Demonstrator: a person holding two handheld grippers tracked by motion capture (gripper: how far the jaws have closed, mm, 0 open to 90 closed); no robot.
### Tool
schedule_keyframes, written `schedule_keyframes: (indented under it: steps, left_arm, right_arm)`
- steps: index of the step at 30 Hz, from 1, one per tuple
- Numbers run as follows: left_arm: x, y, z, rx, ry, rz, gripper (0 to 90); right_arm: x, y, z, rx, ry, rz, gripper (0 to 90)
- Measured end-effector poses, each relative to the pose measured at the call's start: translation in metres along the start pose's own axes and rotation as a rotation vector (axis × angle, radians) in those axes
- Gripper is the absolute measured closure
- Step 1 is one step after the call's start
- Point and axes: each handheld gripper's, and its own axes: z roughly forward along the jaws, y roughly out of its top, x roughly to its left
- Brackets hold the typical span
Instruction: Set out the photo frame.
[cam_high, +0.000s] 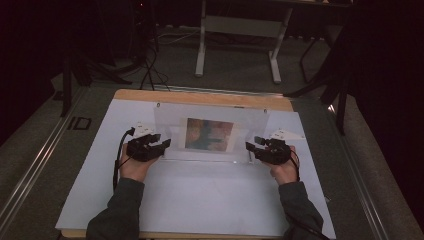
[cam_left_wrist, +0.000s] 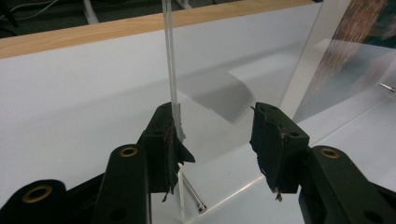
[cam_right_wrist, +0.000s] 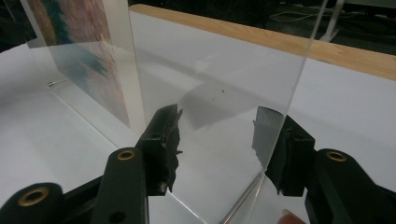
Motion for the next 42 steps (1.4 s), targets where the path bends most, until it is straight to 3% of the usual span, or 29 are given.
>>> schedule_keyframes:
  steps: [42]
  left_arm:
    - [0.0017,-0.0078,-0.0021,-0.035,-0.019,-0.027,52.5]
  right_arm:
    - [0.0022,-0.0042,-0.0021,-0.017,0.01,-0.003,50.1]
